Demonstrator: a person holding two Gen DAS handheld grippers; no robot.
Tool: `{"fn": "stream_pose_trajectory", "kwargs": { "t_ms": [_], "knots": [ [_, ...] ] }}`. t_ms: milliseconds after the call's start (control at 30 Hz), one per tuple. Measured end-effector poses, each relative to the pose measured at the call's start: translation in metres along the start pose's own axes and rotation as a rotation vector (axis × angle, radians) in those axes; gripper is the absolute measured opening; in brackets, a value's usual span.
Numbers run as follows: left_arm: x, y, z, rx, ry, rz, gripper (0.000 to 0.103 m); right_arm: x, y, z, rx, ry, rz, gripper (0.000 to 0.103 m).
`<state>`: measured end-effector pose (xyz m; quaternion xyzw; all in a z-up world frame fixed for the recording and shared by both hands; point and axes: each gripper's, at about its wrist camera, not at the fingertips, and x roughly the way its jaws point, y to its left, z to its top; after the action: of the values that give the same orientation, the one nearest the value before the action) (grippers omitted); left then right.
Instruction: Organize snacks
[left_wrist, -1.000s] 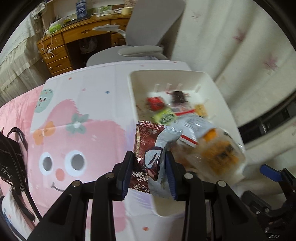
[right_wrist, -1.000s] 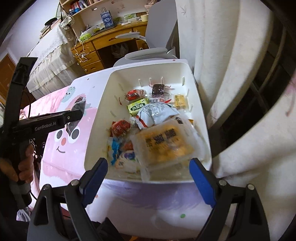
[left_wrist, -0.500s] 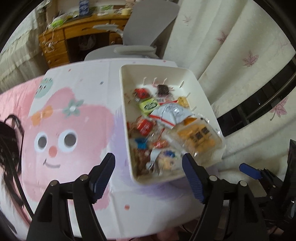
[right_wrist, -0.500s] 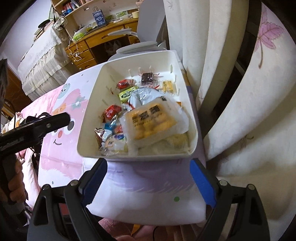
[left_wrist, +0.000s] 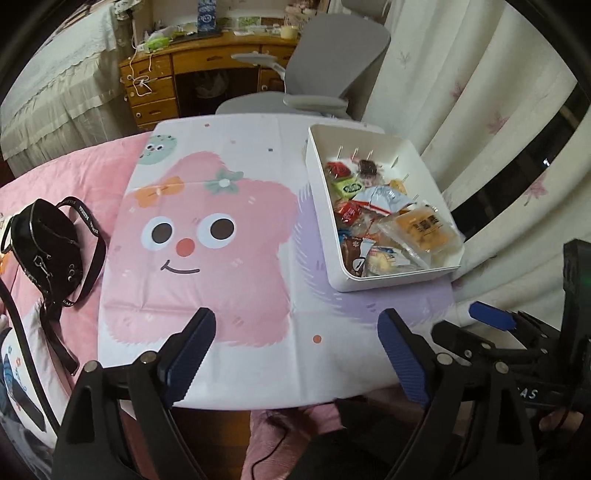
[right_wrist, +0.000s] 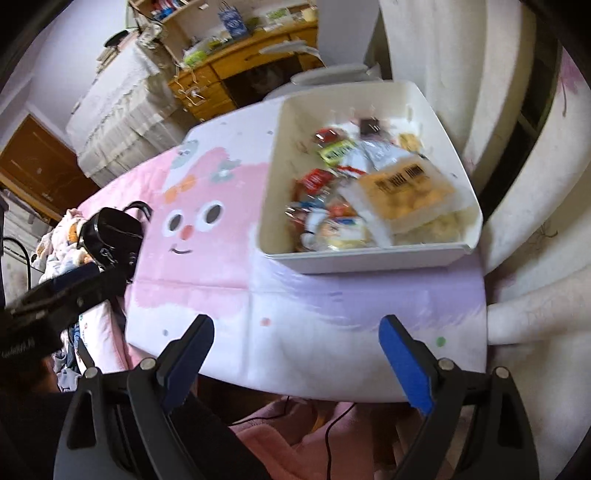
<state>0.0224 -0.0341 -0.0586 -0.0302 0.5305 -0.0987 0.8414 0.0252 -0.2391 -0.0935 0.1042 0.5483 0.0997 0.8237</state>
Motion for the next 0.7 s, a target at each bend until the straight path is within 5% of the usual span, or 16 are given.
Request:
{"fn": "stream_pose_trajectory", "kwargs": {
  "t_ms": [200,400,500,700],
  "knots": [
    [-0.042,0.008,0.000,0.029,-0.067,0.028,0.090,-0.030,0.042,0.001,-0.072,-0.037,0.022,0.092],
    [-0.074,0.005,0.004,0.078,-0.092,0.055,0.090,-0.056,0.069,-0.004,-0.061,0.016,0.042,0.092],
    [-0.084,0.007,0.005,0.057,-0.086,0.025,0.090,-0.070,0.077,-0.007,-0.063,-0.006,-0.027,0.092],
    [-0.094,0.006,-0.003,0.043,-0.160,0.100,0.102,-0.086,0.088,-0.021,-0.073,-0.096,-0.099,0.094]
  ]
}}
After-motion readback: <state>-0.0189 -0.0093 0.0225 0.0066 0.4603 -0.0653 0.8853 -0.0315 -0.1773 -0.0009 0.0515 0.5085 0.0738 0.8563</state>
